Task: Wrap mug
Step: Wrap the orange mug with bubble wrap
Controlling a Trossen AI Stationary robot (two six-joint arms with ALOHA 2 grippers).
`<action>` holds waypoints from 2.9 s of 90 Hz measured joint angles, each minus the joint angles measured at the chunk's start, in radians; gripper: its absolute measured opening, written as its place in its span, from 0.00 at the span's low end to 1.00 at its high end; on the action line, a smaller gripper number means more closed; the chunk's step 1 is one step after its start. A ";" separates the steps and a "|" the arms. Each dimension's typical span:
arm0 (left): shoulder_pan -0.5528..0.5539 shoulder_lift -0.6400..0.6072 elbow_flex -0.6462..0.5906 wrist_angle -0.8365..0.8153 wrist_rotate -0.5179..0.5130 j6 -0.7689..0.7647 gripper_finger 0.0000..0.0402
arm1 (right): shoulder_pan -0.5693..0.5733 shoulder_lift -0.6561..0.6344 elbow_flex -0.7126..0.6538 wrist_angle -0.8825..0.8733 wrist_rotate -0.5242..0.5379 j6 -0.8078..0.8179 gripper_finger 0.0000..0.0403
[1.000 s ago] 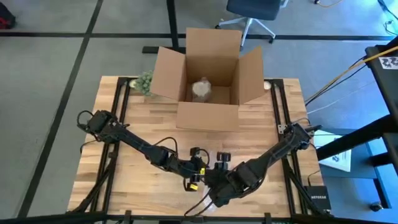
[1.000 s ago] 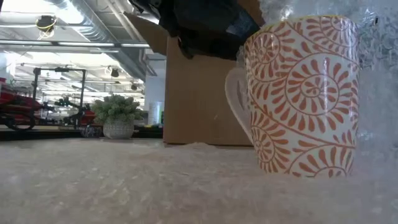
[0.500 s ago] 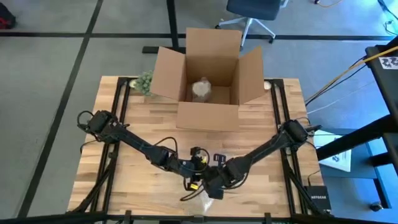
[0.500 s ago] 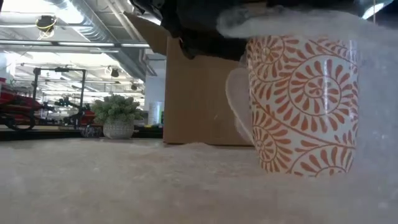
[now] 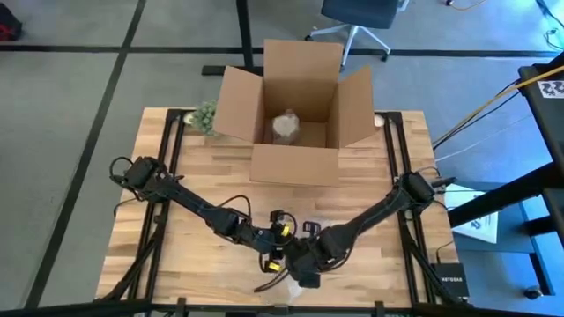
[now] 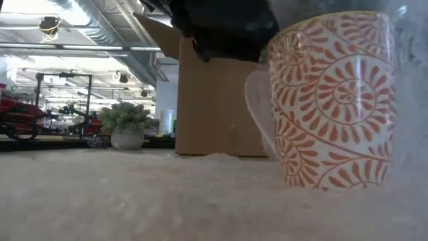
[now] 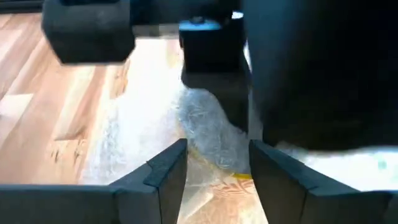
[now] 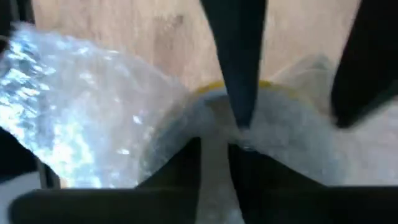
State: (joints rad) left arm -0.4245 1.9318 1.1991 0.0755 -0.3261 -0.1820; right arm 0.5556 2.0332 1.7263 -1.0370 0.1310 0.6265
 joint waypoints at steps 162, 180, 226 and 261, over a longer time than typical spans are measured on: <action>0.000 0.002 0.001 0.008 -0.002 0.006 0.38 | -0.009 0.085 0.000 0.043 0.049 0.053 0.42; 0.001 0.002 0.002 0.005 0.003 -0.001 0.38 | -0.013 0.040 -0.007 0.031 0.038 0.051 0.43; 0.001 0.001 0.002 0.004 0.005 -0.001 0.38 | 0.001 -0.105 0.010 -0.028 0.042 0.057 0.43; 0.001 0.001 0.002 0.004 0.004 -0.001 0.38 | 0.015 -0.059 0.011 0.119 0.007 0.029 0.43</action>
State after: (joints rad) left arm -0.4236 1.9331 1.2007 0.0799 -0.3218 -0.1829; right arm 0.5703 1.9746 1.7370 -0.9183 0.1375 0.6554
